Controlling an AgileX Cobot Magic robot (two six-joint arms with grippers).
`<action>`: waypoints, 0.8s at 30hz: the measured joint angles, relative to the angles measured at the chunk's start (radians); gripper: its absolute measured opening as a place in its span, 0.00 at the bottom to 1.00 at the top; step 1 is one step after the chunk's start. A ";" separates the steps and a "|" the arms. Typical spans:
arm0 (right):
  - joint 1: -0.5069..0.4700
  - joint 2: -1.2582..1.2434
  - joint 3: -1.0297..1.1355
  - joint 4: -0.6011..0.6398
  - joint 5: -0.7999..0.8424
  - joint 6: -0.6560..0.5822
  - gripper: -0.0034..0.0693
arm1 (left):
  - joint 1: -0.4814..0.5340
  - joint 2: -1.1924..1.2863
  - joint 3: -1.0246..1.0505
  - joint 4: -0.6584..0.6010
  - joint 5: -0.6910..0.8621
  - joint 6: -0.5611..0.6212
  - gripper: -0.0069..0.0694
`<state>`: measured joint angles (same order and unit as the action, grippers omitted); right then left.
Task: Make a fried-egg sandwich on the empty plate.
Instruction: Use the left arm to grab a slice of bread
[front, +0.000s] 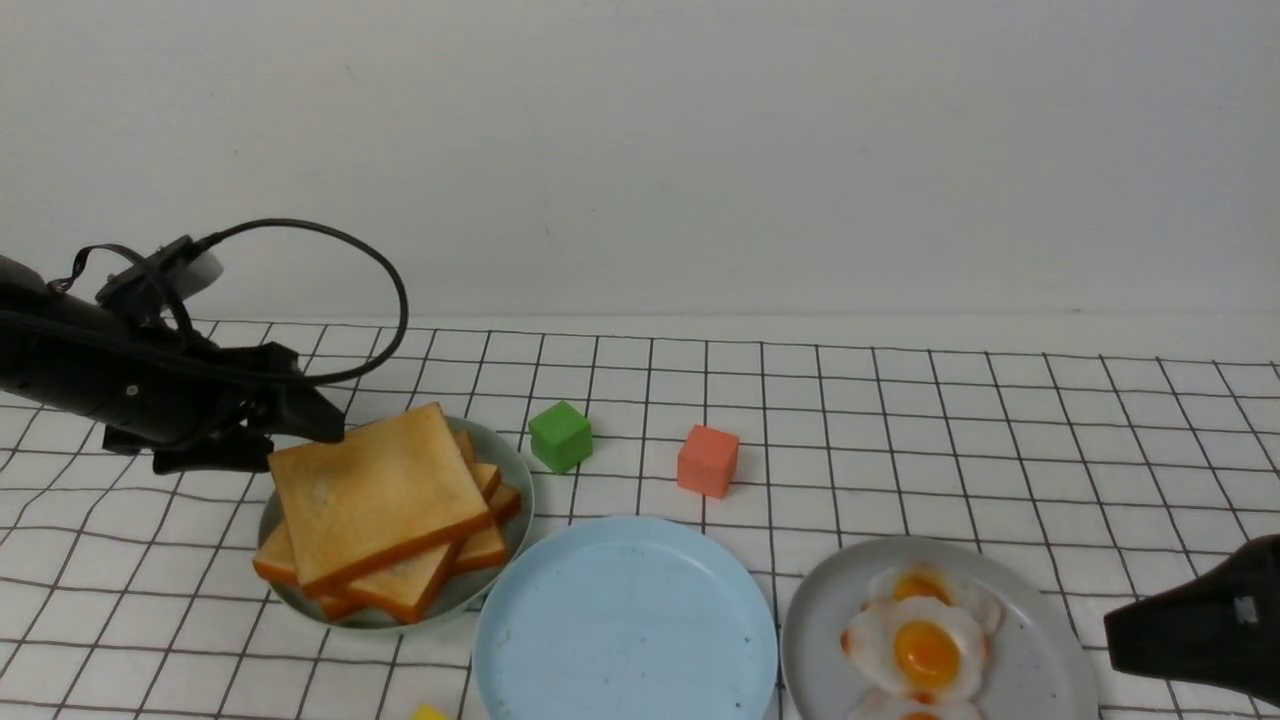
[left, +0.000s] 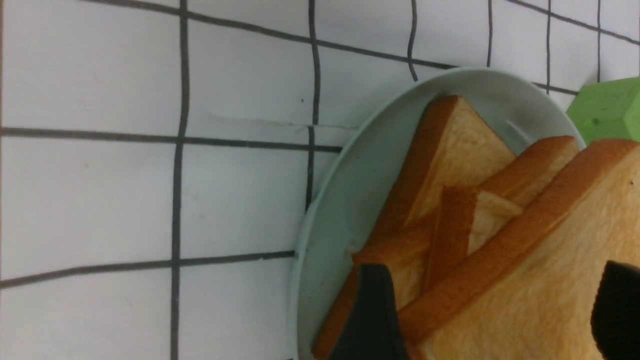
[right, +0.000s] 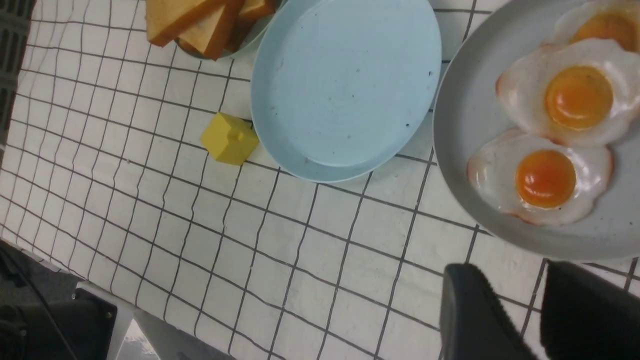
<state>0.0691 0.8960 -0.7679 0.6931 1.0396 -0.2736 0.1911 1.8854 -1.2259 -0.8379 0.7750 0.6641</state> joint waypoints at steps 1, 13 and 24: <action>0.000 0.000 0.000 0.000 0.000 -0.006 0.38 | 0.000 0.000 0.000 0.000 0.000 0.002 0.81; 0.000 0.000 0.002 0.045 0.000 -0.059 0.38 | 0.002 0.052 -0.002 -0.068 0.006 0.042 0.77; 0.000 0.000 0.002 0.049 0.000 -0.066 0.38 | 0.002 0.051 -0.004 -0.099 0.011 0.078 0.15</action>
<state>0.0691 0.8960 -0.7656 0.7421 1.0396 -0.3395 0.1932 1.9362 -1.2301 -0.9365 0.7858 0.7419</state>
